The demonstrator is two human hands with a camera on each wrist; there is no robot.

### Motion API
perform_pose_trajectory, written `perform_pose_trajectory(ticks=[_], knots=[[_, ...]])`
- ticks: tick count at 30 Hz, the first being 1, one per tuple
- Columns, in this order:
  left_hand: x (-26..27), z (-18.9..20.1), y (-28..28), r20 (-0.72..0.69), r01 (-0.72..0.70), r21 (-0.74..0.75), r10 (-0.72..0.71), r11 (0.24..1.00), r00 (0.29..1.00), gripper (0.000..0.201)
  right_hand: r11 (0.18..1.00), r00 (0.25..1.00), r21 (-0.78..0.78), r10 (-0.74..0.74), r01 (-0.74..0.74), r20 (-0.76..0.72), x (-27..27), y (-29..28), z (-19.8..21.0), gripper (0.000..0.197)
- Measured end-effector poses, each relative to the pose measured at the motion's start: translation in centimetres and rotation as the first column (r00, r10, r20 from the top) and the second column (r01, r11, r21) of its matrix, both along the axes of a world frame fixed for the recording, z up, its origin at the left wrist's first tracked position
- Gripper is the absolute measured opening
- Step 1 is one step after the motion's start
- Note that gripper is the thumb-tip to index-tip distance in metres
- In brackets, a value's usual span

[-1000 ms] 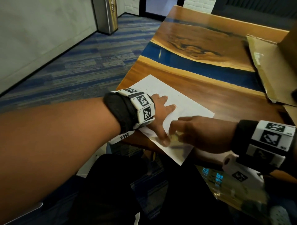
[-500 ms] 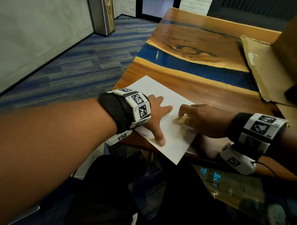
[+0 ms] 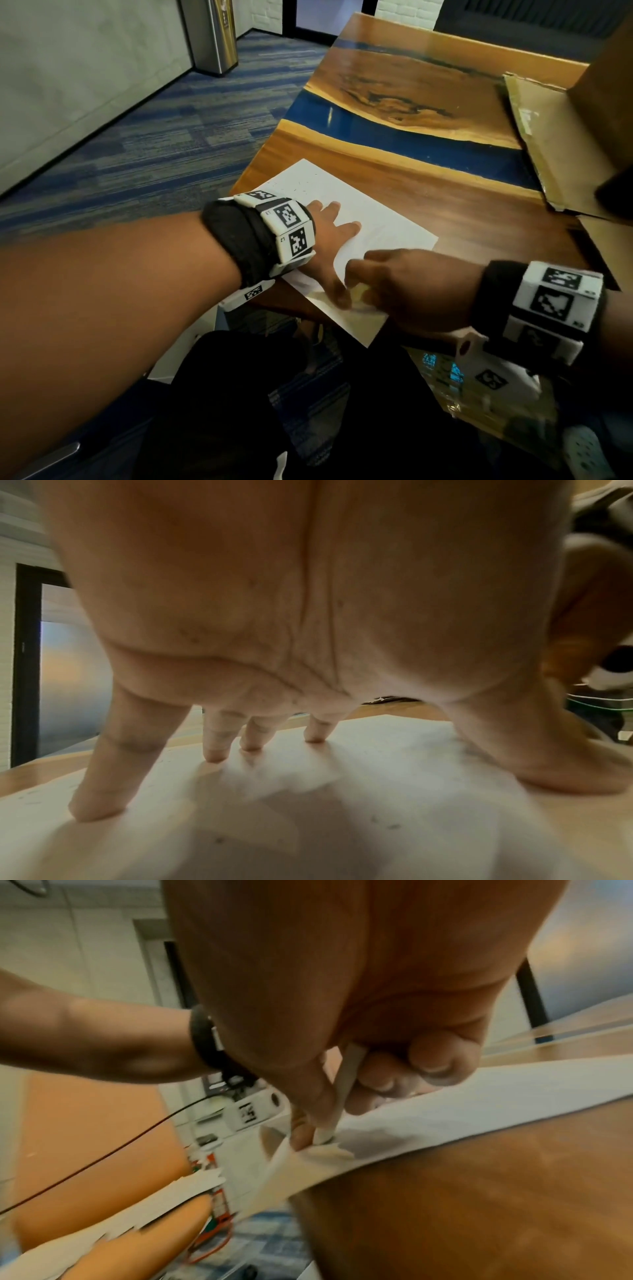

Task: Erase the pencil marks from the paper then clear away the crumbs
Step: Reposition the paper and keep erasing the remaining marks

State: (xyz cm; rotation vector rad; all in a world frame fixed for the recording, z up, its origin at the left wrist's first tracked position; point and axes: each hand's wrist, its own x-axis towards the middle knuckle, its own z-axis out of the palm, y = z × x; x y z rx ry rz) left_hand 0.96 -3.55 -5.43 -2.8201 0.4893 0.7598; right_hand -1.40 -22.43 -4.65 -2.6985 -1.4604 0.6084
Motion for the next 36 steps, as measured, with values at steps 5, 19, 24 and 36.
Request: perform_pose_trajectory(ticks=[5,19,24,36], knots=[[0.1,0.0,-0.1,0.007,-0.010,0.022,0.010,1.000,1.000,0.142,0.974,0.962,-0.022,-0.220,0.226,0.161,3.5,-1.2,0.5,0.023],[0.5,-0.3,-0.4,-0.002,-0.019,0.029,0.019,0.999,1.000,0.146,1.000,0.999,0.009,0.026,-0.025,-0.039,0.8,-1.6,0.4,0.025],[0.4,0.0,-0.4,-0.003,-0.015,0.037,0.015,0.999,1.000,0.145,0.986,0.981,-0.028,-0.162,0.165,0.103,2.6,-1.7,1.0,0.021],[-0.1,0.8,-0.9,-0.007,0.017,-0.008,-0.017,1.000,1.000,0.134,0.949,0.948,-0.066,-0.302,0.309,0.099,3.2,-2.2,0.7,0.019]])
